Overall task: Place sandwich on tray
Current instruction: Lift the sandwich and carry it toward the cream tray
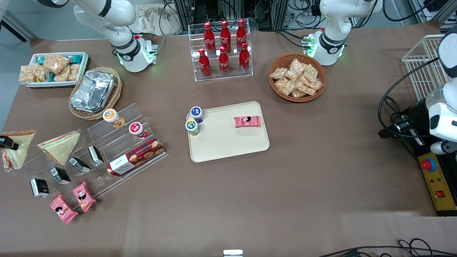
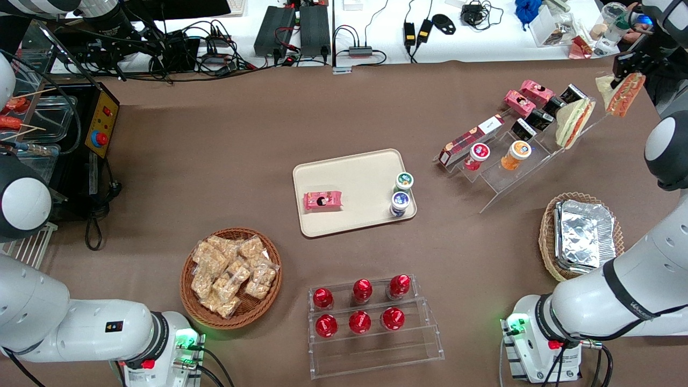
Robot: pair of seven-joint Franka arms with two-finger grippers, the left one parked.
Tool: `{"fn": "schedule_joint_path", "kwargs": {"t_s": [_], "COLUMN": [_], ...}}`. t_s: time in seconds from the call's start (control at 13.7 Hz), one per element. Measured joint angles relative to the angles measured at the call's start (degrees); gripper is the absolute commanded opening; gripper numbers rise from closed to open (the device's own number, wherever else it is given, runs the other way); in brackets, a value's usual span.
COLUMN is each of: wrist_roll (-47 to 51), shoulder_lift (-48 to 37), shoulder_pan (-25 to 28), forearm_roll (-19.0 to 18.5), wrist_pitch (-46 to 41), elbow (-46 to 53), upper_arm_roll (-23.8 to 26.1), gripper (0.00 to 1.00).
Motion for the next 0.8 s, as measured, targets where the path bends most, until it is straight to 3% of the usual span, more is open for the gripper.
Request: {"fn": "schedule_joint_path", "kwargs": {"t_s": [0.44, 0.8], "wrist_roll": [27.4, 53.5], "shoulder_lift": [-2.2, -2.2], "shoulder_pan": [13.1, 25.6], "forearm_roll": [-0.6, -0.1], "wrist_pitch": [-9.3, -9.6], "elbow": [3.3, 3.9], "upper_arm_roll": [0.5, 1.0], "gripper": [0.0, 0.0]}}
